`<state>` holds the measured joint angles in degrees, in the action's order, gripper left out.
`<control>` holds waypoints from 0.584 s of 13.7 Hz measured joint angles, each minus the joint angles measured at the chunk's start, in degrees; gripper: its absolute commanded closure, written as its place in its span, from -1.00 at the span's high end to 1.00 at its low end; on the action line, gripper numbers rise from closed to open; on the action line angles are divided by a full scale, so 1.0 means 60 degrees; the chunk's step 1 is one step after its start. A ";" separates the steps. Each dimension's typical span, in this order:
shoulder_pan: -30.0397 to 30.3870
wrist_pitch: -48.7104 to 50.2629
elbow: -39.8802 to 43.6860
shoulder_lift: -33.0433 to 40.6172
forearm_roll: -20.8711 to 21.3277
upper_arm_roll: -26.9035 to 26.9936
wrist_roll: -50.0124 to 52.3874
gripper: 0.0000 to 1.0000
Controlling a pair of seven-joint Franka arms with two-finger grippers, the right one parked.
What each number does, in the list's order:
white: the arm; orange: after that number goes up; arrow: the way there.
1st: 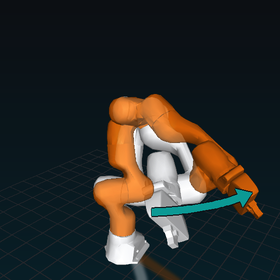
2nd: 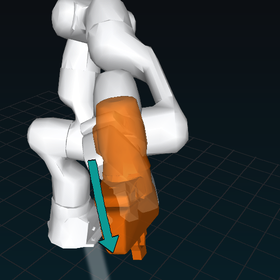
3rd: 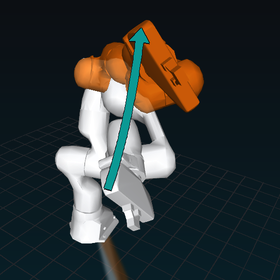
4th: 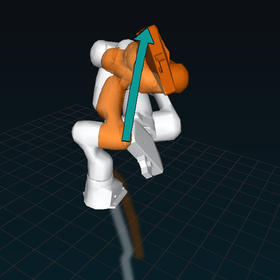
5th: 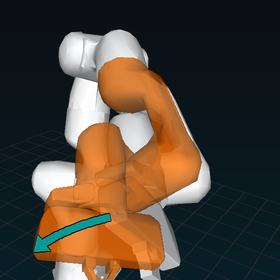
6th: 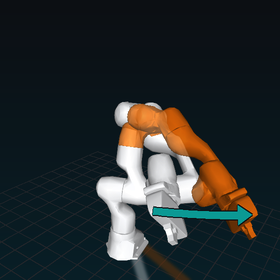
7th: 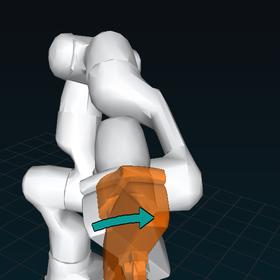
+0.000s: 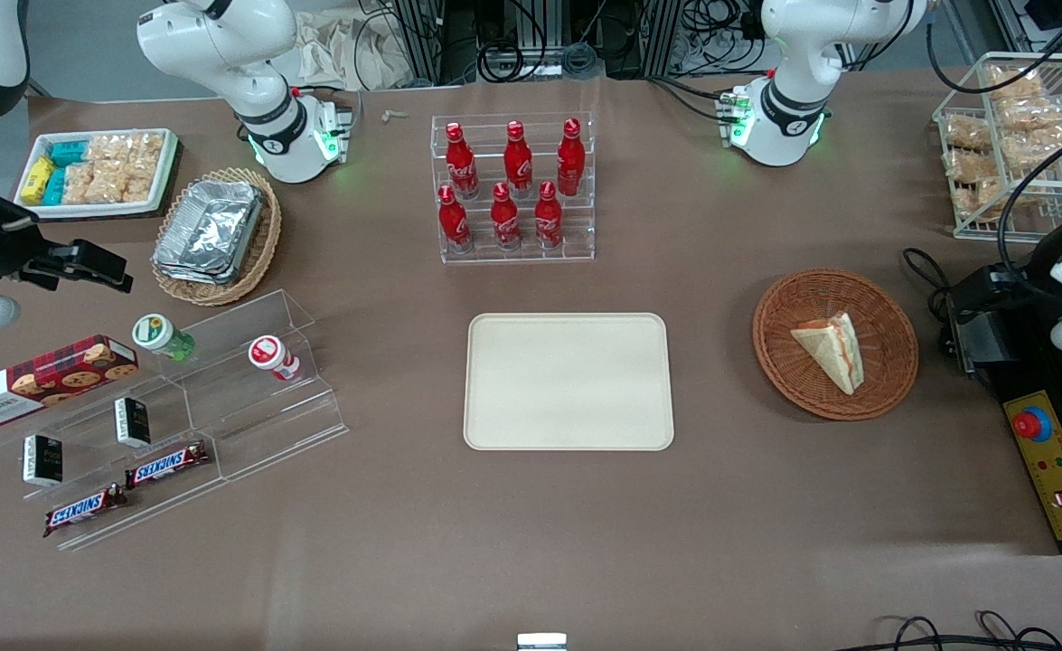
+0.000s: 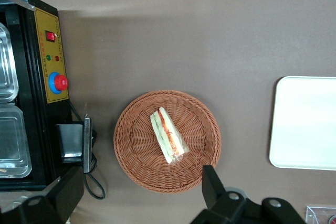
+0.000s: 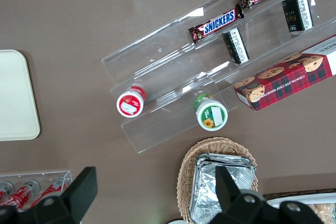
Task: Place sandwich from basket to tray
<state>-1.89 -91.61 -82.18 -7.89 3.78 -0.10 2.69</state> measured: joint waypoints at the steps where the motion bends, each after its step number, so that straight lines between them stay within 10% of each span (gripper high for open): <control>1: 0.0000 -0.0045 0.0000 -0.0015 -0.0028 0.0000 0.0000 1.00; 8: -0.0005 -0.0151 -0.0029 -0.0102 -0.0078 0.0000 0.0000 1.00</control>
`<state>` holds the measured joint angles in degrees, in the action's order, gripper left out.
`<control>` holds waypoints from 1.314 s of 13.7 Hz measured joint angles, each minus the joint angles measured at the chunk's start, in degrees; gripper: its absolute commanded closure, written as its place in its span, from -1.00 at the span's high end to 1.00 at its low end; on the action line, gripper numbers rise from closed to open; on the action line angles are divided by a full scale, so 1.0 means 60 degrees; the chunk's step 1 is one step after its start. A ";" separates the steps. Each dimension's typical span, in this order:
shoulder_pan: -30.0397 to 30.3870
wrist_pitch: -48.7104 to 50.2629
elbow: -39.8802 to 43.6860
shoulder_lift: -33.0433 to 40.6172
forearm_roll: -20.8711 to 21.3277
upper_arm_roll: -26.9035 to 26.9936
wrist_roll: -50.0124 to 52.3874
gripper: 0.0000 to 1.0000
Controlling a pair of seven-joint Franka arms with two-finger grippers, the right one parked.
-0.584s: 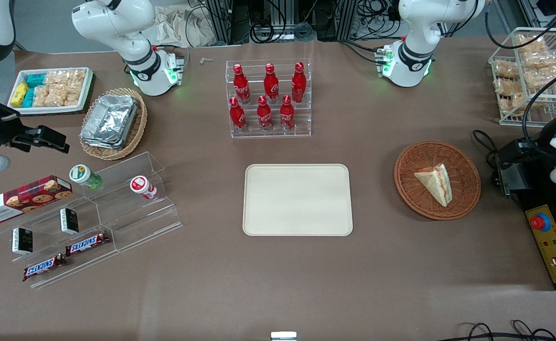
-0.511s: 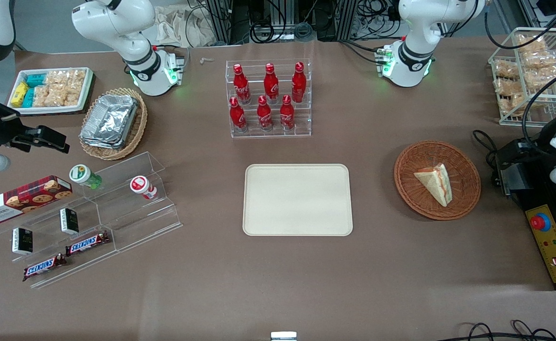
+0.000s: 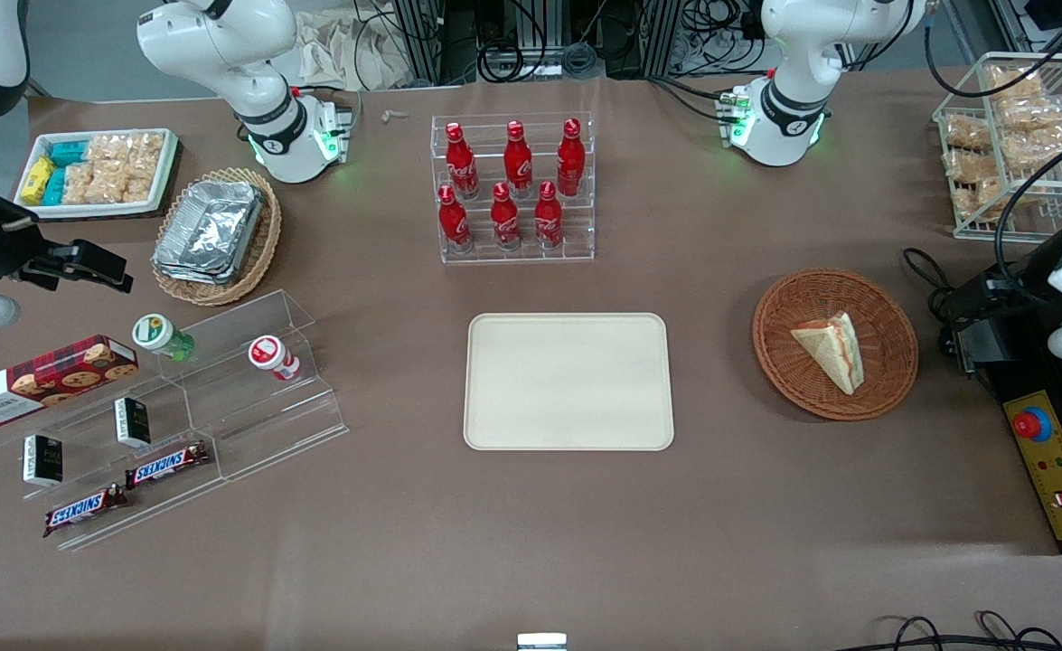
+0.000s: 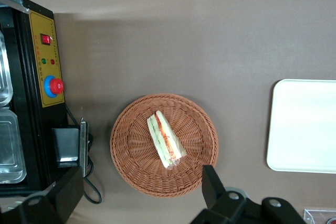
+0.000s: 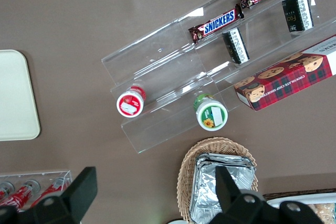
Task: Place sandwich from basket to tray
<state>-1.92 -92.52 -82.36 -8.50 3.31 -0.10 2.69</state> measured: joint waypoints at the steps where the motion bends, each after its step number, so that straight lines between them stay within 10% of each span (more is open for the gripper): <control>1: -0.0002 0.0027 -0.0053 0.0002 0.0000 0.0000 0.0000 1.00; 18: 0.0000 -0.3967 -0.6692 0.1963 -0.0040 0.0187 0.1366 1.00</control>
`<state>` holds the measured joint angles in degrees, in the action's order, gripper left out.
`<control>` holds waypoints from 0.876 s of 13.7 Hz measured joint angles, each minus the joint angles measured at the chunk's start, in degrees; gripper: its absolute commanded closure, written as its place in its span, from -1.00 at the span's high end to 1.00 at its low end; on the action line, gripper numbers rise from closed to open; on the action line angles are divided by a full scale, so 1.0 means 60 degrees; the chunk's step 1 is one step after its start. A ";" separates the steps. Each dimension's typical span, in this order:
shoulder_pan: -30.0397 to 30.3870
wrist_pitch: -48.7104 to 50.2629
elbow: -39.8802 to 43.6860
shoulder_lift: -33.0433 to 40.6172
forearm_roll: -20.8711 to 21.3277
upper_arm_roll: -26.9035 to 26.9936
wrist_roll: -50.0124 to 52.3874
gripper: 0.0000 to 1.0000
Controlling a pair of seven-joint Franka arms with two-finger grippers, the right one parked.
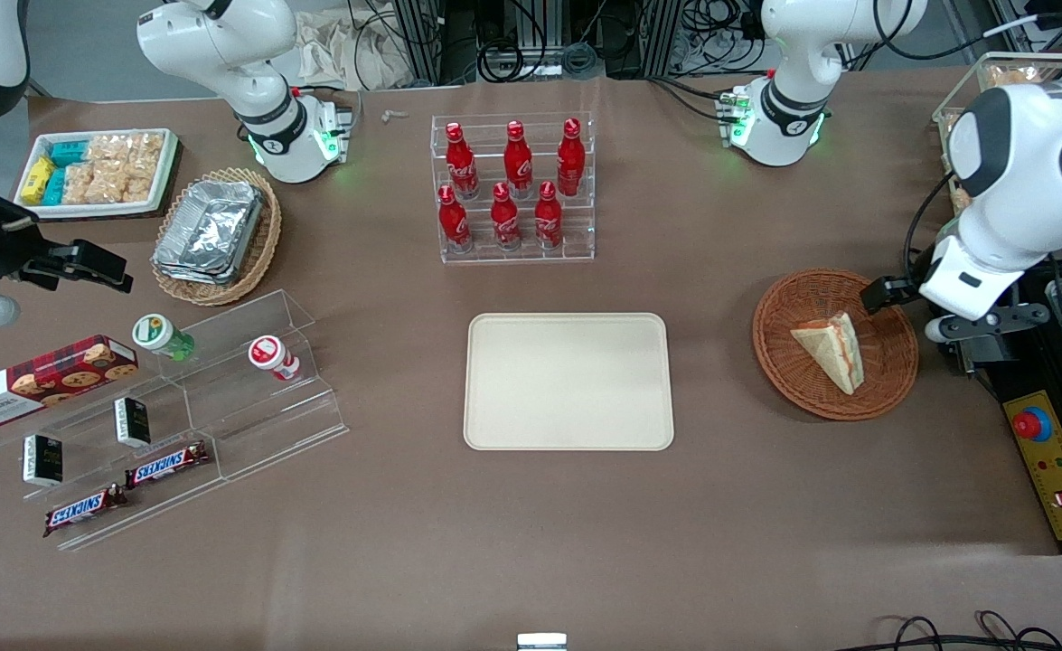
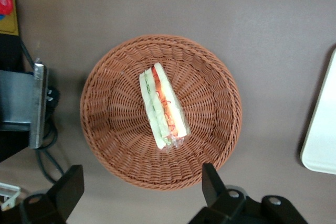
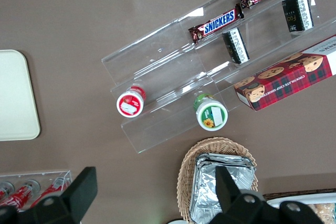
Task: Place sandwich from basket to tray
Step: 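Lower the open left gripper over the wrapped sandwich in the basket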
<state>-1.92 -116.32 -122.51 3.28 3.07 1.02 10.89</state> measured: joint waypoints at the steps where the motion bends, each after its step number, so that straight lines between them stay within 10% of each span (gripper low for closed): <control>1: 0.0001 -0.0183 -0.0193 -0.0064 -0.0003 0.0050 0.0141 1.00; 12: -0.0097 -0.2481 -0.1095 -0.2030 -0.0025 0.0111 0.1707 1.00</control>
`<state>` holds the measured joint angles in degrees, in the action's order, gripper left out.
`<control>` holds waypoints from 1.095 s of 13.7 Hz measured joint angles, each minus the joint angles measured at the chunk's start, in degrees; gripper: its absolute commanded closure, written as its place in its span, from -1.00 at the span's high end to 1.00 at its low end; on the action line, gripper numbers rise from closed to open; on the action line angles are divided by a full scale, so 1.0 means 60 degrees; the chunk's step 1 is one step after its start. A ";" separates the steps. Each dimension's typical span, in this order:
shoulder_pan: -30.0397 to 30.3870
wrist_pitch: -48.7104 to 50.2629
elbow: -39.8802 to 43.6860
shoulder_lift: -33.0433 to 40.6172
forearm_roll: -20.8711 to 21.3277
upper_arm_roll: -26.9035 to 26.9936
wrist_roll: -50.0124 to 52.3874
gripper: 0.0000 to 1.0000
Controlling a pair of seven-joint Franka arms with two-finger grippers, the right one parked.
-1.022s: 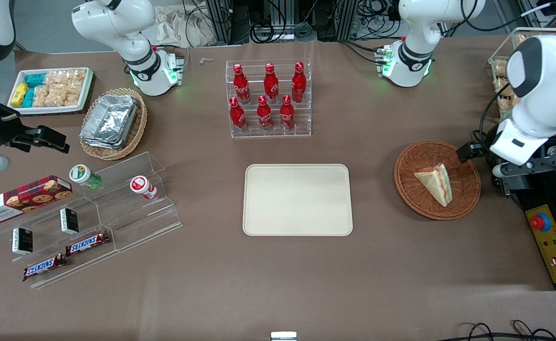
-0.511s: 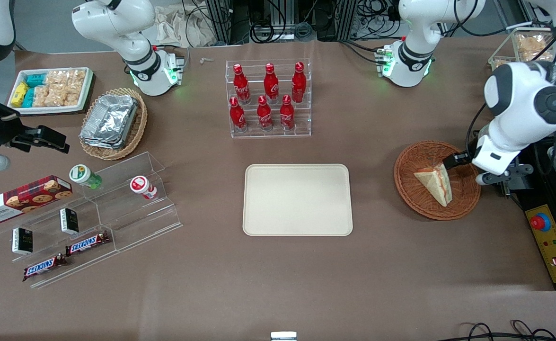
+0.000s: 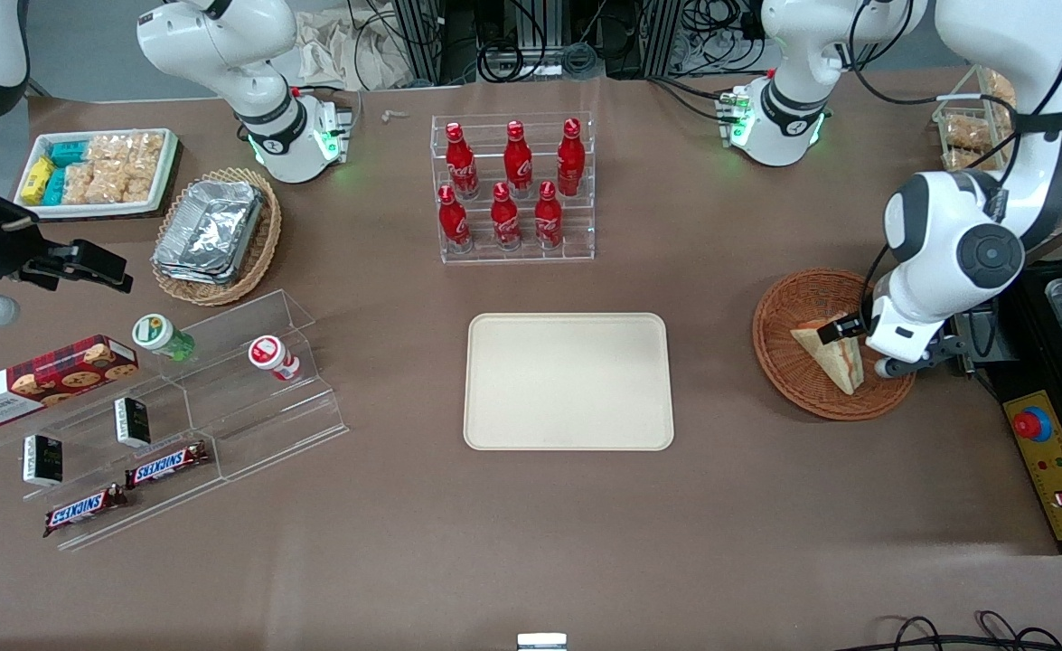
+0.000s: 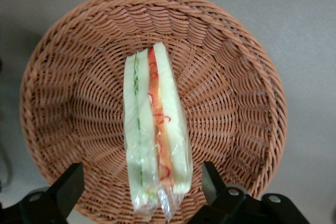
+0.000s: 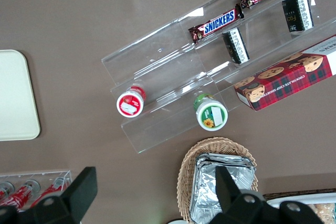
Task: Place sandwich from basket to tray
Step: 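Lower the open left gripper over the wrapped sandwich in the basket, then close the left gripper on the sandwich's wrapped edge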
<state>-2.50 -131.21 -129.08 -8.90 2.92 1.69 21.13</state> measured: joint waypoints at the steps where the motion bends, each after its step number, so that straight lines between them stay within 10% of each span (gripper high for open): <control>1: 0.0000 -0.0110 -0.0011 -0.0094 0.0000 0.0000 0.0009 1.00; 6: 0.0000 -0.0231 -0.0081 -0.0309 -0.0002 0.0000 0.0293 0.87; 15: -0.0233 -0.0202 0.0031 -0.0366 -0.0006 -0.0044 0.1925 -0.74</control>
<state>-3.90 -132.42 -128.89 -11.10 2.89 1.42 32.68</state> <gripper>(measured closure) 0.630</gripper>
